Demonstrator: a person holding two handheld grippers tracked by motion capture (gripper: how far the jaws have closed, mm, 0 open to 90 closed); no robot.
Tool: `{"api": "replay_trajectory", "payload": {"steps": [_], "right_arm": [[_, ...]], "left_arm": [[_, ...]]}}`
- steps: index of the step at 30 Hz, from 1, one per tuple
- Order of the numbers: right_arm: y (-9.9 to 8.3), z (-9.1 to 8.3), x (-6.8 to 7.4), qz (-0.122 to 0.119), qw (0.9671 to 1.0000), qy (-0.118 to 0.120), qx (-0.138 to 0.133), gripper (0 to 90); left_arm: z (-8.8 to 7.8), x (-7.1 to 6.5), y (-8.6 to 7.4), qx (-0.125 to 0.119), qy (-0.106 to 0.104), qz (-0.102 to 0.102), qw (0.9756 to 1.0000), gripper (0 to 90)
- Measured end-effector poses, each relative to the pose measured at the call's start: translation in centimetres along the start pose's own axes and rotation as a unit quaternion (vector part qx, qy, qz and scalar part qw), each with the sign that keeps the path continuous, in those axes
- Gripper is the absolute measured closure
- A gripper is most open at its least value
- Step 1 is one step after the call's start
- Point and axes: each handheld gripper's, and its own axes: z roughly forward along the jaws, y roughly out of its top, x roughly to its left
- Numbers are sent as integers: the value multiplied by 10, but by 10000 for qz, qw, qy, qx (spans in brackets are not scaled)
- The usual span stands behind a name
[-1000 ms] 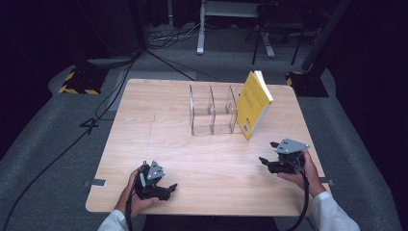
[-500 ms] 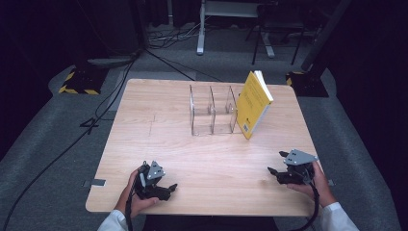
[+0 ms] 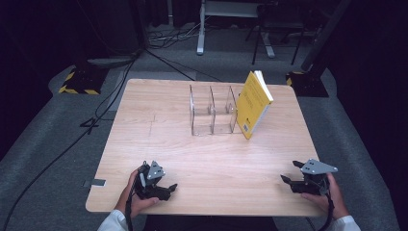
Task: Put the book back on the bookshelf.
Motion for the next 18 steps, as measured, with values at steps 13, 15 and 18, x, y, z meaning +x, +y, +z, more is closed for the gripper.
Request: {"api": "replay_trajectory", "payload": {"steps": [13,15,18], "right_arm": [[-35,-19,-20,851,9962,-135,-114,254],[-42,-20,-23,1044,9944,-155,-100,246],[-47,-17,-27,1236,9921,-192,75,247]], "left_arm": [[0,0,0,17,-9,4,10000,150],[0,0,0,13,-10,-1,10000,150],[0,0,0,1,0,1,10000,150]]}}
